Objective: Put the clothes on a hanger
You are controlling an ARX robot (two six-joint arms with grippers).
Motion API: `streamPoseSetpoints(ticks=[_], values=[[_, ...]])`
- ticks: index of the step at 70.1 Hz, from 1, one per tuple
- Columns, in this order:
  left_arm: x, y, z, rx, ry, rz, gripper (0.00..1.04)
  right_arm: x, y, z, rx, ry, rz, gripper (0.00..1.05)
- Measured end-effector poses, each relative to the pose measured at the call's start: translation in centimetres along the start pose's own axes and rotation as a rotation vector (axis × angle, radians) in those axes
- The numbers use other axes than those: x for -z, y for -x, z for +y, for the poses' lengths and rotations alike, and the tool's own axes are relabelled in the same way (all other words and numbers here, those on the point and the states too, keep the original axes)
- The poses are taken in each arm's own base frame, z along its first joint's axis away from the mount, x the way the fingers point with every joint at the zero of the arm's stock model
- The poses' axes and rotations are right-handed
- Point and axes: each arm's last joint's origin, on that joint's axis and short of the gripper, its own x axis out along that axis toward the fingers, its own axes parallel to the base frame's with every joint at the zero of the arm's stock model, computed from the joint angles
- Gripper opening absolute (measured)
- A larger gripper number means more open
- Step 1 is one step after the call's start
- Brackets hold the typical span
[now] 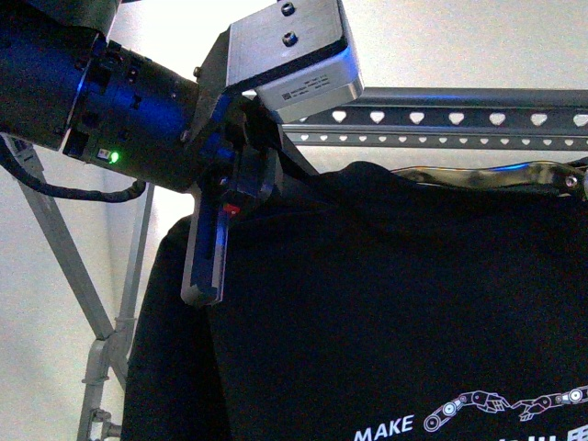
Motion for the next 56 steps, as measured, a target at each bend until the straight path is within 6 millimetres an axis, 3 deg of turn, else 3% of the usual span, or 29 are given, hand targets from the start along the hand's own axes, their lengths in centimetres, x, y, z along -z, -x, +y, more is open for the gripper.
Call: streamPoseSetpoints(ticks=[23, 56], values=[[-0.2, 0.0, -0.2, 0.024, -0.009, 0.004, 0.05, -0.6, -2.7, -3.1, 0.016, 0.104, -0.007, 0.97], [-0.2, 0.1, -0.2, 0.027, -0.027, 0.012, 0.05, -0.3, -4.4, -4.1, -0.005, 0.093, 0.023, 0.97]])
